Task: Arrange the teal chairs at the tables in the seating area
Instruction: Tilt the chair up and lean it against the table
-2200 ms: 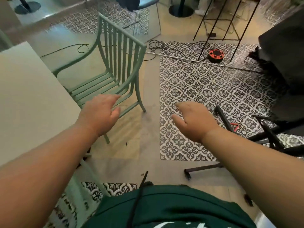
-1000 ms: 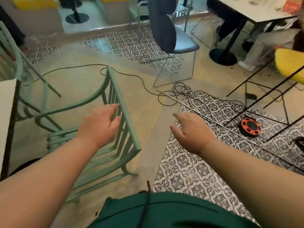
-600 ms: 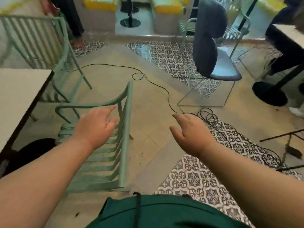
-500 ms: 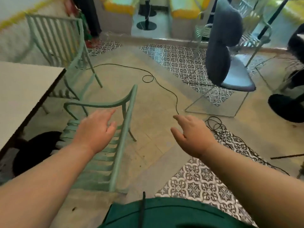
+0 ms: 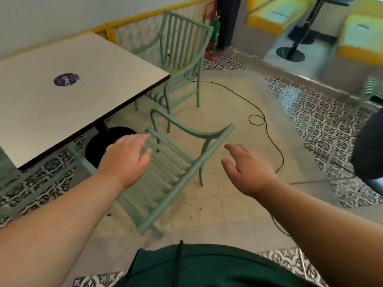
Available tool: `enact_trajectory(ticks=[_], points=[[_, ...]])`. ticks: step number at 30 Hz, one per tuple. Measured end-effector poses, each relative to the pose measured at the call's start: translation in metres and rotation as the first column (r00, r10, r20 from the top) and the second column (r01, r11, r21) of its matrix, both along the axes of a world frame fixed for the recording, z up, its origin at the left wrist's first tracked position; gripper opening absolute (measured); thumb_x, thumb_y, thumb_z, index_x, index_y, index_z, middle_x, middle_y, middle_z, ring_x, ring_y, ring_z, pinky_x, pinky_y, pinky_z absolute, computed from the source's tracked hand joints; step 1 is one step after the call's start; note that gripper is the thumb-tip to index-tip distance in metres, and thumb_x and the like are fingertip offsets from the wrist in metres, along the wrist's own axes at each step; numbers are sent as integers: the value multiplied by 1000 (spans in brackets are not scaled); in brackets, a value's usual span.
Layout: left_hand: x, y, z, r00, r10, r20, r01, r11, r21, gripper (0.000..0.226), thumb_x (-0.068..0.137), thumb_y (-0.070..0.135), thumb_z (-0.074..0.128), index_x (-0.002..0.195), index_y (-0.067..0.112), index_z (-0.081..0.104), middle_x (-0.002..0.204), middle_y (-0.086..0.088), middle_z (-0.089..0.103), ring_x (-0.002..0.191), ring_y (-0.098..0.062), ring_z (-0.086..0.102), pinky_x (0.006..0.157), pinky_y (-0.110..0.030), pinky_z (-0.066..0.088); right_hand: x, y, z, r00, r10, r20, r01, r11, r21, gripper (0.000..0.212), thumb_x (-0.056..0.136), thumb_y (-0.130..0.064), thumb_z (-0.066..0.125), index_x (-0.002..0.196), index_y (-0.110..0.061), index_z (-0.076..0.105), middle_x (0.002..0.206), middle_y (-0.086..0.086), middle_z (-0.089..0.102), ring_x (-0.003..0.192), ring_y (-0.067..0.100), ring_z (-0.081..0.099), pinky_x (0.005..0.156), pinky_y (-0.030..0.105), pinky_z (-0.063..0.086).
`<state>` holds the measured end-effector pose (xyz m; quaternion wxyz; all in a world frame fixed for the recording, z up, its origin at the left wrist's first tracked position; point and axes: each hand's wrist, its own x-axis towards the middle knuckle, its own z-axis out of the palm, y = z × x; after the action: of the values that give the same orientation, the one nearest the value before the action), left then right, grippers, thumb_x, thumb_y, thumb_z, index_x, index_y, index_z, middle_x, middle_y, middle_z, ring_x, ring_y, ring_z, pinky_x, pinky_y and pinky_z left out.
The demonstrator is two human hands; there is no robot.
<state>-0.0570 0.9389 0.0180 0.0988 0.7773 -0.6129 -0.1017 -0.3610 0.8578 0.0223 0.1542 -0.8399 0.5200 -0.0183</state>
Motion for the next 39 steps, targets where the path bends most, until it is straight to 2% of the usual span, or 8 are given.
enact_trajectory(ticks=[2,5,10,17,22,27,33,39], points=[[2,-2,1,999,32,-8,-33,999,-15,52,102,37,43,151,19,47,150,-5,55,141,-27,45,110,-49,41,9,-10,-1,999,33,23,-33,999,5,57,104,-46,39,155,-20,40,152,6,51,142,25,42,117,41,32],[2,-3,6,995,99,-10,-99,995,-14,60,97,42,37,151,19,48,149,-5,56,139,-27,48,109,-48,44,16,-32,1,995,96,25,-96,995,4,56,104,-47,39,153,-20,42,152,5,50,143,24,41,119,40,30],[-3,-2,7,973,231,18,-230,973,-13,63,94,44,34,149,18,50,146,-6,59,137,-27,51,109,-48,45,19,-81,1,979,203,13,-203,979,-5,54,101,-49,37,148,-23,46,144,3,57,136,24,47,117,43,37],[-78,0,-13,860,510,-2,-510,860,11,61,96,43,33,150,19,48,148,-7,57,138,-28,49,110,-48,43,13,-159,-7,864,498,-83,-501,865,-21,55,101,-49,38,149,-23,46,145,1,57,137,24,46,116,40,32],[-124,-2,-53,769,637,-47,-633,770,81,60,98,43,32,151,19,47,150,-4,55,138,-25,49,112,-47,42,7,-193,-26,793,596,-125,-602,798,-15,54,103,-47,41,149,-21,48,145,2,57,138,25,45,117,40,29],[-140,6,-83,689,720,-85,-712,694,110,65,91,46,30,146,18,51,147,-7,57,133,-29,52,109,-48,44,17,-201,-56,733,658,-172,-665,746,17,57,100,-52,35,145,-21,51,140,4,61,133,27,49,114,43,33],[-127,13,-107,670,742,-9,-735,666,126,52,102,39,43,150,21,48,148,-7,56,134,-32,48,109,-49,42,37,-193,-86,699,700,-147,-708,706,-2,62,97,-54,30,143,-20,55,140,6,61,133,29,51,114,45,35],[-137,3,-136,660,751,20,-745,651,144,49,102,45,39,143,22,55,141,-6,61,131,-31,50,108,-50,43,56,-203,-109,647,737,-196,-756,654,-32,51,103,-50,36,136,-19,59,131,7,66,124,31,55,107,44,38]])
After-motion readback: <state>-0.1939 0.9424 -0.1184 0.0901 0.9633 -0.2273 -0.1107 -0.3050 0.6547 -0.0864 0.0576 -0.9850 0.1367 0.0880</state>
